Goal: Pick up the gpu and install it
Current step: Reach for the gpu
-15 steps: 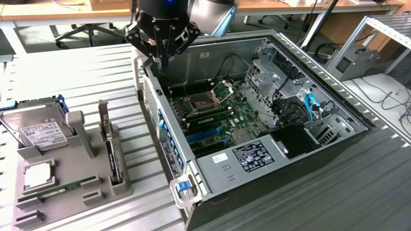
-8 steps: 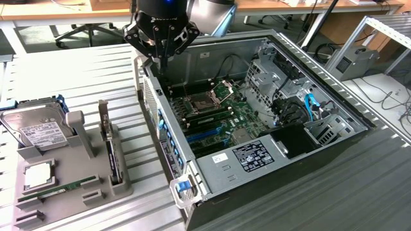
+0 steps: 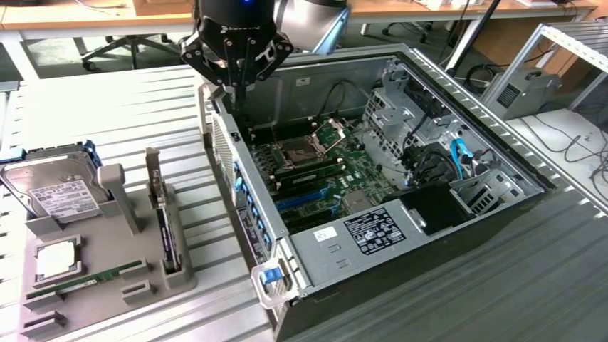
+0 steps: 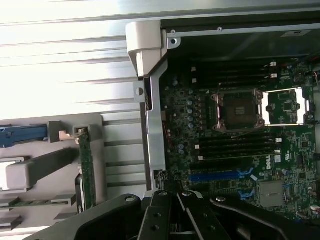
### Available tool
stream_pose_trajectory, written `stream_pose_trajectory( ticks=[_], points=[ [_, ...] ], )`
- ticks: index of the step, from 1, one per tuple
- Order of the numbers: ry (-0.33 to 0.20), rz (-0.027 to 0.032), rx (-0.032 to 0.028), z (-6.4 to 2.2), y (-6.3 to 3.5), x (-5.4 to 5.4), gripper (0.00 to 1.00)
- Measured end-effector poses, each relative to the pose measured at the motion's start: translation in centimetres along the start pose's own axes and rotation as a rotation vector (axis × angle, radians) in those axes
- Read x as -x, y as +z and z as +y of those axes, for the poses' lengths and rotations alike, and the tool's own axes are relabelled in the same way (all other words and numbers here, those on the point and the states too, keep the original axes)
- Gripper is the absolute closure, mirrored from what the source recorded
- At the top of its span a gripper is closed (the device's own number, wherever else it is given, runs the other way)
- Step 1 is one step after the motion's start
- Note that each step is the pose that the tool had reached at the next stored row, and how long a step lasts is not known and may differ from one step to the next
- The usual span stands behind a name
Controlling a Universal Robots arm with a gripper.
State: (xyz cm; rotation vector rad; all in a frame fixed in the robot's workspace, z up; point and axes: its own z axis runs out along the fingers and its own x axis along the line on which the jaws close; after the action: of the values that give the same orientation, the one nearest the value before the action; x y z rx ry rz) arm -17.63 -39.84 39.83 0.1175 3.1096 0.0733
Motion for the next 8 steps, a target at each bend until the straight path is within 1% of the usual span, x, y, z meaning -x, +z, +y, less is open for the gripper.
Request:
stream_pose_trajectory(
  ticks=[8],
  points=[
    [0.0,0.0,-0.0001,-0.02,-0.01,-0.35,0.89]
  ],
)
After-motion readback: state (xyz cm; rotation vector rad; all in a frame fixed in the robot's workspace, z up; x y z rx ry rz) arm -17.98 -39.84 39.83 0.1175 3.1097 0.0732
